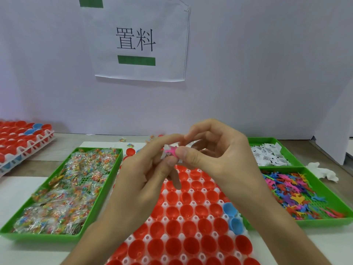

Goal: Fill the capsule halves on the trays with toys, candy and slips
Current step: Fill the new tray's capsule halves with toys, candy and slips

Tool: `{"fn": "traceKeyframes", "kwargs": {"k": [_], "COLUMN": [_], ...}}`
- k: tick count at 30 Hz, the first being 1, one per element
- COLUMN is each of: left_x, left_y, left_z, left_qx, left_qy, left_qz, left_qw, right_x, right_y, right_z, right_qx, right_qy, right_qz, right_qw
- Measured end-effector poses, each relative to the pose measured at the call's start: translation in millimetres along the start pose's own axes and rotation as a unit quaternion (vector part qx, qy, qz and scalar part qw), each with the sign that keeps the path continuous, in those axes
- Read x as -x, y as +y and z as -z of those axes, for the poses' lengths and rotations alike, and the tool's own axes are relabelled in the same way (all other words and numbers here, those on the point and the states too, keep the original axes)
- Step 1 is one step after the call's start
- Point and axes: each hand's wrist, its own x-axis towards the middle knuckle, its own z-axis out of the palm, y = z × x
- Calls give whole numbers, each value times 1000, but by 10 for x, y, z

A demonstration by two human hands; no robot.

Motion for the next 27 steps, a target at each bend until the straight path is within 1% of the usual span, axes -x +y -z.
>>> {"fn": "traceKeyframes", "kwargs": {"k": [2,4,7,11,15,18,21,23,25,27], "left_x": [-7,-19,-29,-28,-36,-48,-61,-67,-71,-73], "left_y": [14,22,38,84,109,122,140,145,142,134], "left_z": [22,33,53,77,66,62,85,98,89,63], "left_qx": [-5,-15,-24,-16,74,106,111,149,184,182], "left_qy": [-6,-4,0,-6,-31,-35,-58,-72,-59,-24], "left_qz": [-20,-38,-60,-68,-40,-21,-21,10,51,65], "left_qw": [1000,999,998,998,996,993,992,986,980,981], "right_x": [-8,-17,-22,-32,-29,-17,-11,-9,-4,3], "right_y": [31,59,92,100,66,70,76,82,73,53], "right_z": [18,26,28,58,36,5,-5,7,17,16], "right_qx": [-41,-92,-126,-143,-163,-160,-156,-144,-116,-94], "right_qy": [-25,-70,-135,-158,-139,-119,-104,-81,-64,-51], "right_qz": [-22,-50,-64,-60,-16,15,13,10,25,42], "right_qw": [999,992,981,975,977,980,982,986,991,993]}}
